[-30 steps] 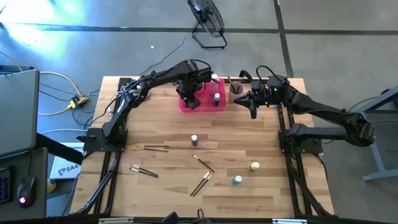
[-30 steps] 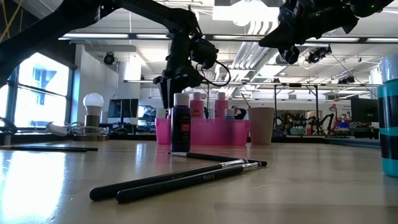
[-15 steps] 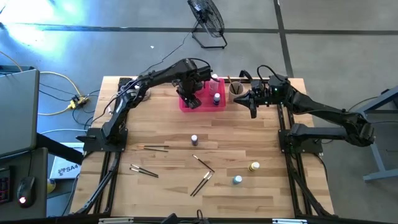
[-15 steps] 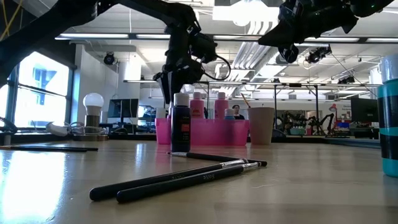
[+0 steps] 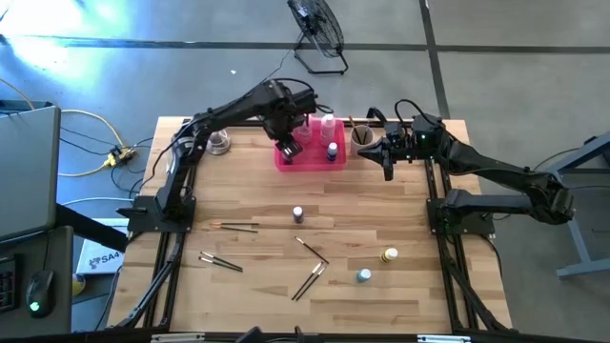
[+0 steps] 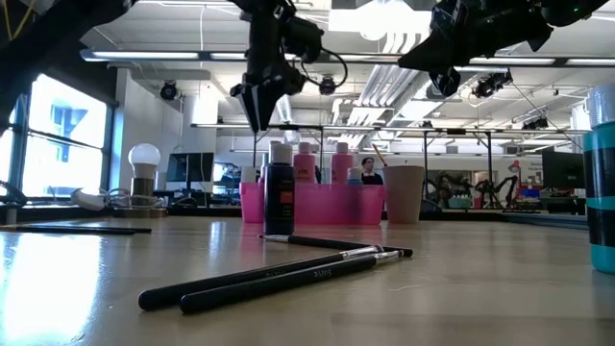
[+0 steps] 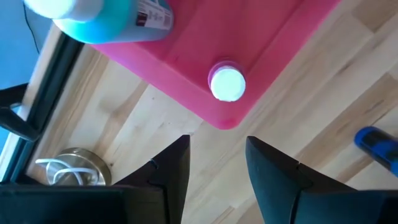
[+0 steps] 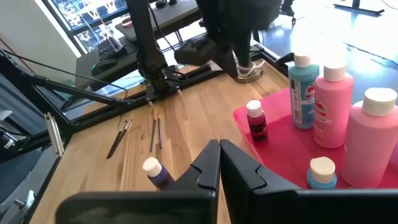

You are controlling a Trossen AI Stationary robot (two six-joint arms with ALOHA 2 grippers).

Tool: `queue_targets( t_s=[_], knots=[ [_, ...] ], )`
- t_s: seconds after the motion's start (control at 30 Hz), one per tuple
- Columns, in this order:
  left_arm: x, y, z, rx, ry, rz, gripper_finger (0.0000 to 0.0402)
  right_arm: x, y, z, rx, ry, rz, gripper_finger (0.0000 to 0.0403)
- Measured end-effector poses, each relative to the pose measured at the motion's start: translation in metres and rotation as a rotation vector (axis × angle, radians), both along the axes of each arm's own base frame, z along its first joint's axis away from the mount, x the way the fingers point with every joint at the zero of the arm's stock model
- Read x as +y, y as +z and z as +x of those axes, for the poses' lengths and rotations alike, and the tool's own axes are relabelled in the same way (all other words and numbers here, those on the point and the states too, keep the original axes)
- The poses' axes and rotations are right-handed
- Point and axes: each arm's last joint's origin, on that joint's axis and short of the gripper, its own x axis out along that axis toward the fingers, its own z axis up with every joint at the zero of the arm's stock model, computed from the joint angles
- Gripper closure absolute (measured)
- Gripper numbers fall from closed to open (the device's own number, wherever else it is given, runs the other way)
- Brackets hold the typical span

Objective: Pick & Place Paint Supplies
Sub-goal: Put the small purple paint bottle into the pink bin

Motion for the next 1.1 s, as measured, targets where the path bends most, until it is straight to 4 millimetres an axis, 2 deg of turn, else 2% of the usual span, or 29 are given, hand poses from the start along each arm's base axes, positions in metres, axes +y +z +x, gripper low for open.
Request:
queue_targets(
  t_s=[0.13,0.33,0.47,0.6,0.73,0.87,1.1],
  knots=[
    [-0.003,0.012,-0.006,-0.027,0.0,0.016,0.0249,0.0,0.0,0.0,0.0,0.0,0.0,0.0398],
    [-0.005,0.018,-0.01,-0.041,0.002,0.036,0.0249,0.0,0.0,0.0,-0.004,0.0,-0.003,0.0398],
    [-0.002,0.019,-0.008,-0.059,0.022,0.078,0.0249,0.0,0.001,0.0,-0.013,0.0,-0.008,0.0398],
    [0.002,0.022,0.001,-0.141,-0.059,0.133,0.0249,0.0,0.002,0.0,-0.02,0.0,-0.012,0.0398],
    [0.003,0.034,0.004,-0.239,-0.126,0.194,0.0249,-0.001,0.002,0.0,-0.018,-0.032,0.003,0.0398],
    [0.0,0.05,-0.005,-0.255,-0.156,0.272,0.0249,-0.002,0.002,0.0,-0.016,-0.082,0.024,0.0398],
    [-0.011,0.088,-0.036,-0.287,-0.163,0.394,0.0249,-0.003,0.004,0.001,-0.034,-0.093,0.012,0.0398]
  ],
)
